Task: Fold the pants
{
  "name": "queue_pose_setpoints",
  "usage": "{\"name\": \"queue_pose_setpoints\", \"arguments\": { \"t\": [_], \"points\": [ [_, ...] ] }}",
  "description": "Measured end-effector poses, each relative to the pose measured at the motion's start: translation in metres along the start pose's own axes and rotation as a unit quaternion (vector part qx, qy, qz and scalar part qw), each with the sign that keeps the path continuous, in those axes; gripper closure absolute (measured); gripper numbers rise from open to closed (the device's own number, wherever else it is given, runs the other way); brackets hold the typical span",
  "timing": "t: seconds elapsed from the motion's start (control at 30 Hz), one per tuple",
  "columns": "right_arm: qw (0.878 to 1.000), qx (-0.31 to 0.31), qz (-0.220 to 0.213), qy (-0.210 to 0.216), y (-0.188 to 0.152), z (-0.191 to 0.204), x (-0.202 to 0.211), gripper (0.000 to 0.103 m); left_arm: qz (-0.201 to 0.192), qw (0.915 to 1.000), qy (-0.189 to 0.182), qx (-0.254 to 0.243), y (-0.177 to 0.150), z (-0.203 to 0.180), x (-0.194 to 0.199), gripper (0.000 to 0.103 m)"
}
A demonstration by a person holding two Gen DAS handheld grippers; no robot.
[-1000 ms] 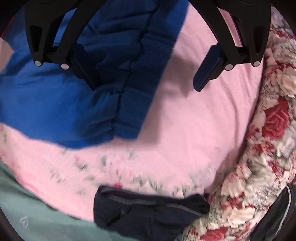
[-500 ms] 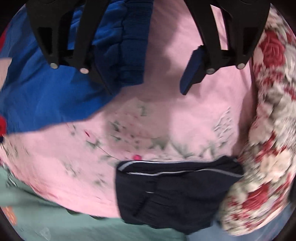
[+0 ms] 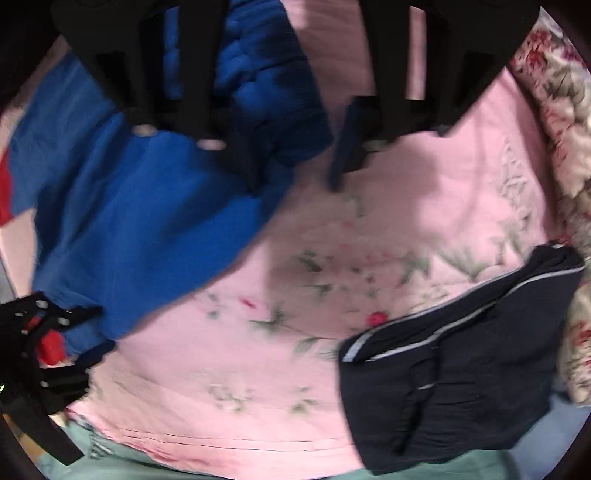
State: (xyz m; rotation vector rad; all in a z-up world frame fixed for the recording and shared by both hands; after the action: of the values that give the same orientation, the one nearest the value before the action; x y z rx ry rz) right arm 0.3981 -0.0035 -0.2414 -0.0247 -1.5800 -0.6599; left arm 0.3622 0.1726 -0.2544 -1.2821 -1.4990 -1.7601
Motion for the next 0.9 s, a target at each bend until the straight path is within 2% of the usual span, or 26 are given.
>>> {"name": "queue_pose_setpoints", "arguments": {
  "t": [0.07, 0.1, 0.17, 0.27, 0.43, 0.5, 0.57, 0.63, 0.7, 0.77, 0.9],
  "points": [
    [1.0, -0.003, 0.007, 0.022, 0.001, 0.003, 0.001, 0.096, -0.005, 0.9999, -0.003, -0.015, 0.003, -0.003, 0.0, 0.087],
    [1.0, -0.004, 0.007, 0.025, 0.002, 0.004, 0.003, 0.098, -0.006, 0.9998, -0.005, -0.021, 0.004, -0.002, 0.0, 0.088],
    [1.0, 0.013, 0.002, 0.017, 0.004, 0.008, 0.01, 0.099, -0.014, 0.9997, -0.009, -0.019, 0.004, 0.0, 0.004, 0.09],
    [1.0, 0.006, -0.024, 0.009, 0.009, 0.012, 0.031, 0.099, -0.033, 0.9993, -0.005, -0.016, 0.005, 0.005, 0.015, 0.09],
    [0.996, 0.003, -0.089, -0.009, 0.015, 0.035, 0.095, 0.099, -0.084, 0.9959, 0.011, -0.034, 0.008, -0.005, 0.059, 0.091],
    [0.993, 0.012, -0.115, -0.021, 0.013, 0.056, 0.123, 0.099, -0.109, 0.9932, 0.017, -0.038, 0.006, -0.009, 0.083, 0.091],
    [0.989, 0.047, -0.134, -0.038, 0.004, 0.09, 0.15, 0.099, -0.131, 0.9901, 0.023, -0.046, -0.004, -0.018, 0.11, 0.091],
    [0.986, 0.078, -0.141, -0.044, -0.012, 0.122, 0.167, 0.099, -0.143, 0.9875, 0.03, -0.059, -0.017, -0.029, 0.132, 0.091],
    [0.983, 0.116, -0.135, -0.054, -0.027, 0.159, 0.167, 0.099, -0.147, 0.9861, 0.034, -0.07, -0.033, -0.043, 0.146, 0.091],
    [0.981, 0.145, -0.117, -0.049, -0.057, 0.201, 0.156, 0.099, -0.139, 0.9868, 0.034, -0.077, -0.063, -0.054, 0.152, 0.092],
    [0.982, 0.172, -0.078, -0.025, -0.104, 0.263, 0.122, 0.099, -0.101, 0.9916, 0.021, -0.079, -0.124, -0.077, 0.146, 0.092]
  ]
}}
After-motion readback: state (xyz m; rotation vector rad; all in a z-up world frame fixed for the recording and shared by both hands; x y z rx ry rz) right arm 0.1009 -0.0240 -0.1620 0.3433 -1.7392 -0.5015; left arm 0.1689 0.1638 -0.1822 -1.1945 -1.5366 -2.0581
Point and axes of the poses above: each gripper's, at about its wrist camera, not at the fingertips, and x roughly against the way its jaws point, z to its left, y to its top, the point moved 5 cm from there along -x, roughly the way its jaws point, and after that the axes turned 12 degrees about -z, right-handed, at the moved point
